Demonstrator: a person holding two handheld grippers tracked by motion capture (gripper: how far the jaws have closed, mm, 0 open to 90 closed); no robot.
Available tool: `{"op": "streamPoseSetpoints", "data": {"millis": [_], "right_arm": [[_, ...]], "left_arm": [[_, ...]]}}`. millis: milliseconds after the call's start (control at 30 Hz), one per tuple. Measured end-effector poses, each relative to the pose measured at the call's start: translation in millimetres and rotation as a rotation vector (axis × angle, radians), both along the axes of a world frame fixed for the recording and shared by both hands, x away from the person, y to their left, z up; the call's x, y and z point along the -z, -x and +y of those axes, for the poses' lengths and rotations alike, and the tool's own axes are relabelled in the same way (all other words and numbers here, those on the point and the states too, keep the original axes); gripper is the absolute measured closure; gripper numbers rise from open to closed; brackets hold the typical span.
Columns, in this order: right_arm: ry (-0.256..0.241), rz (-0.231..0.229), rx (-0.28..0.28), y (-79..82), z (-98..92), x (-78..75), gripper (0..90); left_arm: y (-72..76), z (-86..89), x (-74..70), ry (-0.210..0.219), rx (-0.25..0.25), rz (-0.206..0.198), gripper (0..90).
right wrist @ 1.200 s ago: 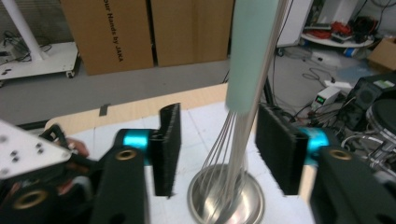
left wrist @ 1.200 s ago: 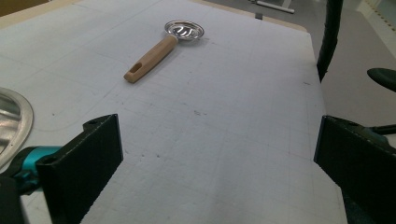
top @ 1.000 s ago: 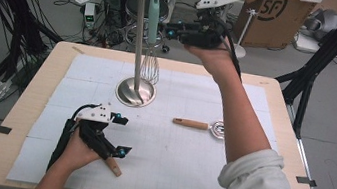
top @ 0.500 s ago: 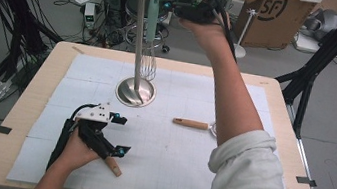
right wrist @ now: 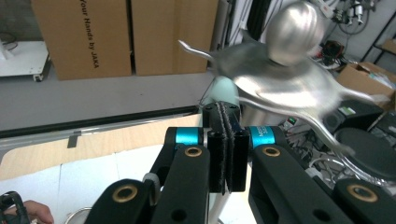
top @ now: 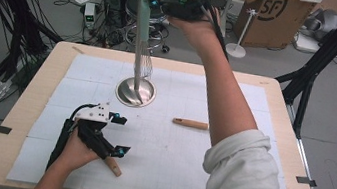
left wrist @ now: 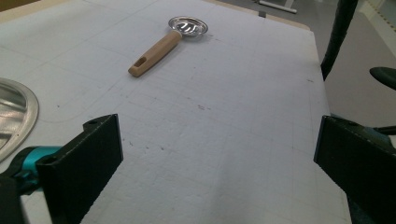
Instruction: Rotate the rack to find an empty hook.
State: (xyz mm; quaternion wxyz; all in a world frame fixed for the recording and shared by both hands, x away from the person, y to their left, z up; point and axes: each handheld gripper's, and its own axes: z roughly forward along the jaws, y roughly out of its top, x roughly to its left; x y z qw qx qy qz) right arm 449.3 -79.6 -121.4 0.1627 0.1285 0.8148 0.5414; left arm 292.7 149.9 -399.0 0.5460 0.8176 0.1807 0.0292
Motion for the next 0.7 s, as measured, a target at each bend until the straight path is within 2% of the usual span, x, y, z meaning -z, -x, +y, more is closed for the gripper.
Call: {"op": "streamPoseSetpoints", "data": {"millis": [333,500,700], "right_arm": [[0.048,-0.02,-0.013,4.7,21.9,3.7,89.4],[0.043,-0.014,-0.002,5.5,14.9,8.9,89.4],[0.052,0.01,0.066,-5.4,-1.4,21.3,89.3]], "left_arm": [[0.1,-1.0,1.3,-0.006,0.003,0.003,1.7],[0.0,-0.6,1.7,-0.008,0.001,0.005,1.7],[0.1,-0.7,1.6,-0.01,0.003,0.004,1.7]]}}
